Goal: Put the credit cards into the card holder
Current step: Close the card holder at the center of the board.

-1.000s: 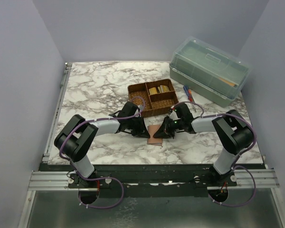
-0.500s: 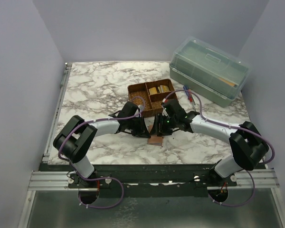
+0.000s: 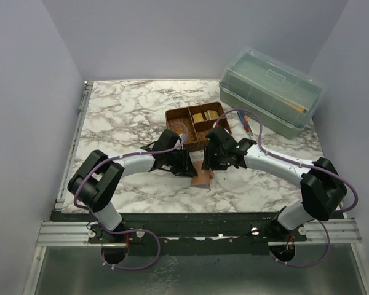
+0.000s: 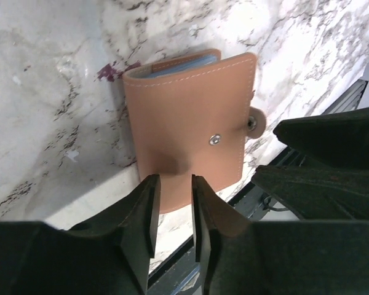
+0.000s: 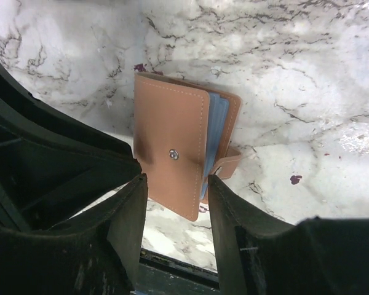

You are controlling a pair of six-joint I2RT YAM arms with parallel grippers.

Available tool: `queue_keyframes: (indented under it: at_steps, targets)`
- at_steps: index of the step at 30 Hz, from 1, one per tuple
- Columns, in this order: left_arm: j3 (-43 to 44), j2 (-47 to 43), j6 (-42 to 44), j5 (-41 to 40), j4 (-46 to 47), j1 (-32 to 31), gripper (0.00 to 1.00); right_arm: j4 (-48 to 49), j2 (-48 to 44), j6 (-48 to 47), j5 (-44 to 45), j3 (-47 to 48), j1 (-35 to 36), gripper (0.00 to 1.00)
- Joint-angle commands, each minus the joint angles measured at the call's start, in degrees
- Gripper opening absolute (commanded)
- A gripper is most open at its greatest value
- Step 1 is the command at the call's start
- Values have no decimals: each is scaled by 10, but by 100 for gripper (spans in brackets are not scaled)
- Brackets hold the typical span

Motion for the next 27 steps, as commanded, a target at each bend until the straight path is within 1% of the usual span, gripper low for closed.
queue_keyframes:
  at_steps: [1, 4, 8, 12, 20, 21, 24, 27]
  targets:
    - [35, 10, 19, -10, -13, -7, 34, -57, 15, -3, 63, 32, 14, 47]
    - [64, 36, 35, -36, -51, -19, 32, -65, 15, 2, 78, 39, 17, 44]
    - [80, 65, 38, -78, -81, -33, 20, -79, 33, 7, 83, 51, 17, 30]
    - [79, 78, 38, -100, -89, -44, 16, -92, 47, 14, 89, 53, 17, 28]
    - [76, 74, 37, -104, -89, -48, 15, -98, 45, 31, 94, 44, 17, 28]
    - [76, 72, 38, -103, -89, -48, 15, -97, 45, 33, 93, 43, 17, 26]
    - [75, 70, 39, -103, -89, -48, 15, -91, 44, 34, 87, 41, 17, 17]
    - [74, 68, 39, -103, -89, -49, 15, -88, 46, 34, 84, 39, 17, 16]
